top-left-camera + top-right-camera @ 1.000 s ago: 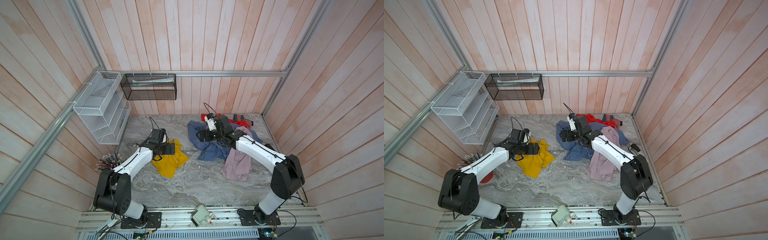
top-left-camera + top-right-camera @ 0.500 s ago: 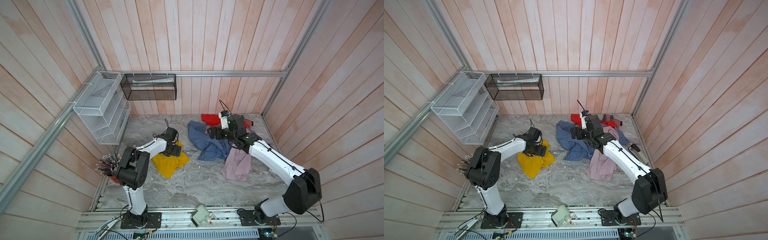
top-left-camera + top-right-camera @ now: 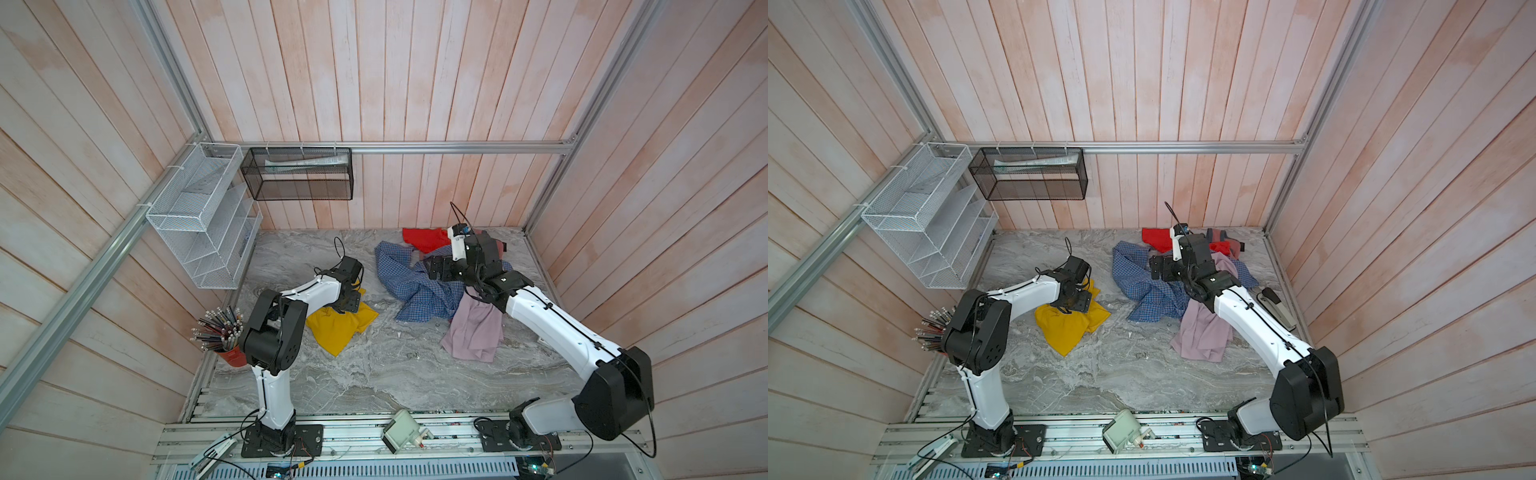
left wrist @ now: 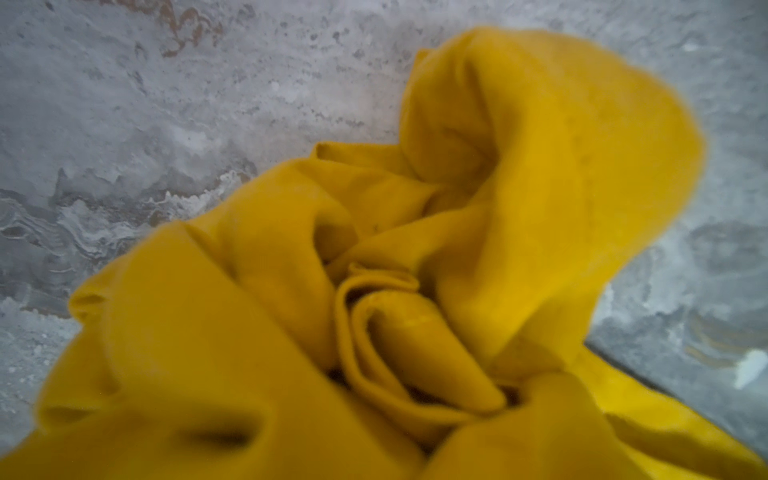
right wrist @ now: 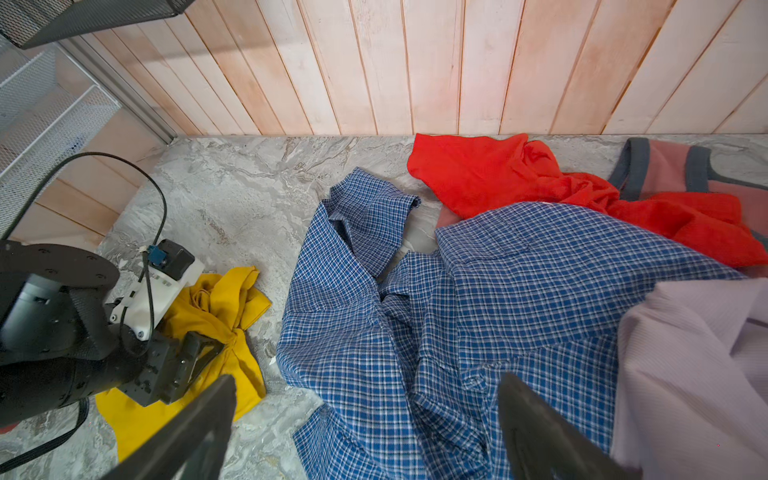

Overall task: Pick out a specific cloth from the pile
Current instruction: 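Drag the yellow cloth farther from the robot with the left gripper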

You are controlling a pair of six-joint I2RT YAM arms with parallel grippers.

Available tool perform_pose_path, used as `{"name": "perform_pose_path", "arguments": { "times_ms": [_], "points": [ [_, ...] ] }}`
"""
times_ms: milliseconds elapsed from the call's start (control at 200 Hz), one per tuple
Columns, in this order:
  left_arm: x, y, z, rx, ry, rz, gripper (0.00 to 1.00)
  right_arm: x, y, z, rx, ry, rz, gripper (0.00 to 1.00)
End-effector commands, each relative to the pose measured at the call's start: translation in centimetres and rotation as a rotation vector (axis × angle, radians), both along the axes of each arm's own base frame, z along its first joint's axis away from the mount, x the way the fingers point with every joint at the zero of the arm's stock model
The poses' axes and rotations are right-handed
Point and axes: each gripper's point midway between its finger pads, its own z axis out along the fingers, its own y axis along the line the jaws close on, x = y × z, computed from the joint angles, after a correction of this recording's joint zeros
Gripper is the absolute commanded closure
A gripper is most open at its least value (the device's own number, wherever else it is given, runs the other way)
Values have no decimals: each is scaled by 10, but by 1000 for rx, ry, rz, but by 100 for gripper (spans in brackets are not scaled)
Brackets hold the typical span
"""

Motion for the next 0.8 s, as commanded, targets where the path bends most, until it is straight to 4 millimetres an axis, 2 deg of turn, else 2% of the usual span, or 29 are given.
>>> {"name": "perform_pose_path", "arguments": {
  "times_ms": [0,145,240,300,415,585,795],
  "points": [
    [-58,-4,-64,-43,282,-18,36,0,-7,11,17,-31,-25,2],
    [-60,-3,-63,-42,282,-27,72,2,-11,14,25,-40,-34,2],
    [-56,-6,-56,-75,261,-17,100,3,-13,16,31,-42,-40,2],
    [-50,-8,-47,-105,236,-7,100,4,-13,17,37,-45,-38,2],
    [-32,-8,-19,-125,148,2,100,4,-12,19,43,-49,-34,2],
    [-5,-4,31,-185,17,30,100,6,-12,21,50,-53,-36,2],
    [17,8,94,-210,-132,54,100,7,-11,23,66,-61,-35,2]
  ]
}}
